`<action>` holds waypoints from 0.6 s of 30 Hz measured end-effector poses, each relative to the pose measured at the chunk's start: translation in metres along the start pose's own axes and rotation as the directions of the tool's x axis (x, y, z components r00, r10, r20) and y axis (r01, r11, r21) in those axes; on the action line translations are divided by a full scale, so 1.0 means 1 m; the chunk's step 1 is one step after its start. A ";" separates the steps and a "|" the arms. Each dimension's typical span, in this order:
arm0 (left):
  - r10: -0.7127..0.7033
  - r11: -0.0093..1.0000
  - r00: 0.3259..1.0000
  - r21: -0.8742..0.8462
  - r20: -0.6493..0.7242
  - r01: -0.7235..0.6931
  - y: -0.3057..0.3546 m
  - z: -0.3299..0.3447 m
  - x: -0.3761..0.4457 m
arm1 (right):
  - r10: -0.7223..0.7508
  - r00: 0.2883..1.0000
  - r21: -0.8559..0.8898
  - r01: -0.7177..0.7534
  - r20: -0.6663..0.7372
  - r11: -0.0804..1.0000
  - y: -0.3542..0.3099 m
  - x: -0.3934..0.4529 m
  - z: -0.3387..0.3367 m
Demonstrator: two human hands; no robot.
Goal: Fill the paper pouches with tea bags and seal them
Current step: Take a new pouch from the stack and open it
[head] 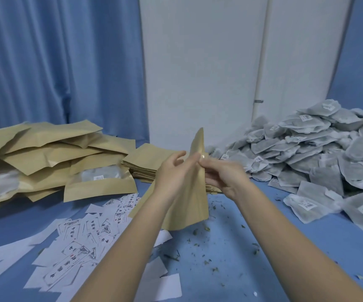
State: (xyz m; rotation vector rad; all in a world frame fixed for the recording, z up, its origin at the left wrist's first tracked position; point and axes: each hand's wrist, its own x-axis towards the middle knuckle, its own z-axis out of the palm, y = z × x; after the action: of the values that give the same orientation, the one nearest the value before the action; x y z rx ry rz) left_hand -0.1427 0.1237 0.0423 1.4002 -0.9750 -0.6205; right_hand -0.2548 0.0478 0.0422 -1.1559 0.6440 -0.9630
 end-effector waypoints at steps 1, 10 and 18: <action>-0.017 1.000 0.999 0.004 -0.036 0.018 0.006 0.007 0.001 | -0.023 1.000 -0.028 0.023 0.016 0.999 0.000 -0.002 0.001; -0.053 0.993 0.985 -0.111 -0.166 0.034 -0.001 0.018 0.008 | -0.009 0.987 -0.134 0.031 0.160 0.991 0.005 -0.007 -0.003; 0.266 0.894 0.945 0.416 -0.188 -0.169 -0.012 0.032 0.000 | -0.346 0.937 -0.753 0.255 0.039 0.607 0.013 -0.011 0.005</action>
State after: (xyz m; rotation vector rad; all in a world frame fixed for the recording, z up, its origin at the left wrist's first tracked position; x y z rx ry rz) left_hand -0.1674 0.1053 0.0275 1.6439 -1.0796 -0.0759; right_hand -0.2521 0.0607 0.0306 -2.0219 1.0142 -1.0815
